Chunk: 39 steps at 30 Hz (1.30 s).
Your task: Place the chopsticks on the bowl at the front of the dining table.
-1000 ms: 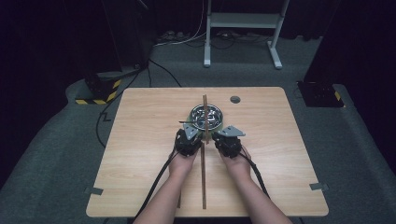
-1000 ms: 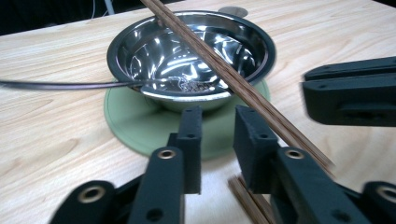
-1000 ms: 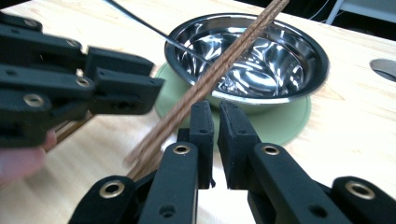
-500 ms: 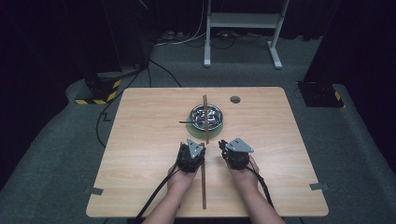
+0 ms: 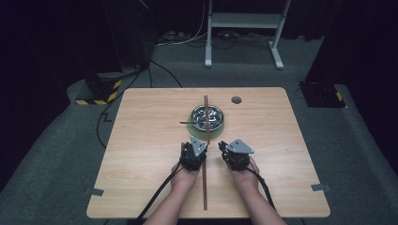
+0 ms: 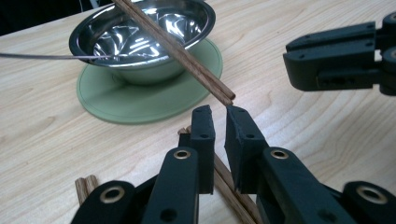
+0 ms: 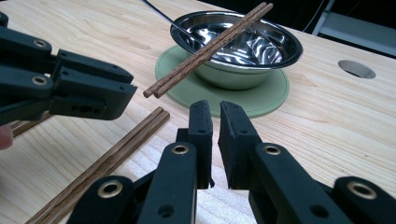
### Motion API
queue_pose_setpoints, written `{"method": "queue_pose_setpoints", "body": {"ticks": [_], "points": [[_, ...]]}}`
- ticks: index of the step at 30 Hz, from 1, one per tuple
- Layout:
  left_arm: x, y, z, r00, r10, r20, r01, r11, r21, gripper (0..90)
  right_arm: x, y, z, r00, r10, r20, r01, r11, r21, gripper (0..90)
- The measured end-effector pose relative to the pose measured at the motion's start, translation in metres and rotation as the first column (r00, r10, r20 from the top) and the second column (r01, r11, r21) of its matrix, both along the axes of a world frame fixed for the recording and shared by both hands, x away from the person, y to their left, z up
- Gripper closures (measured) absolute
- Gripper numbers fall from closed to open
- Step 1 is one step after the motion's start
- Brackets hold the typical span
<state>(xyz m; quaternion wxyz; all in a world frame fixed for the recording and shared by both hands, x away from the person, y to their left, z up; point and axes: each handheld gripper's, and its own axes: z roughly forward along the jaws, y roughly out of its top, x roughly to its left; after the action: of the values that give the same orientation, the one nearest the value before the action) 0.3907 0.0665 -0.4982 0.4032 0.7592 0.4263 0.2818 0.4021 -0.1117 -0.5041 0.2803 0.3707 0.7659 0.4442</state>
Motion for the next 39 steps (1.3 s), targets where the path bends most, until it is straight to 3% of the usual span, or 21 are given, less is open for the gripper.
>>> {"method": "queue_pose_setpoints", "body": {"ticks": [12,39], "points": [[0.0000,-0.0056,-0.0034,1.0000,0.007,-0.006,-0.006,0.9996,0.026,85.4,-0.0002,-0.0006,0.0003,1.0000,-0.005,0.002,0.005,1.000,0.004,83.1],[0.0026,-0.0055,-0.0053,1.0000,-0.004,0.000,0.004,0.9995,0.033,85.7,-0.0008,0.0006,-0.0001,1.0000,-0.001,0.008,0.001,1.000,0.001,83.1]]}}
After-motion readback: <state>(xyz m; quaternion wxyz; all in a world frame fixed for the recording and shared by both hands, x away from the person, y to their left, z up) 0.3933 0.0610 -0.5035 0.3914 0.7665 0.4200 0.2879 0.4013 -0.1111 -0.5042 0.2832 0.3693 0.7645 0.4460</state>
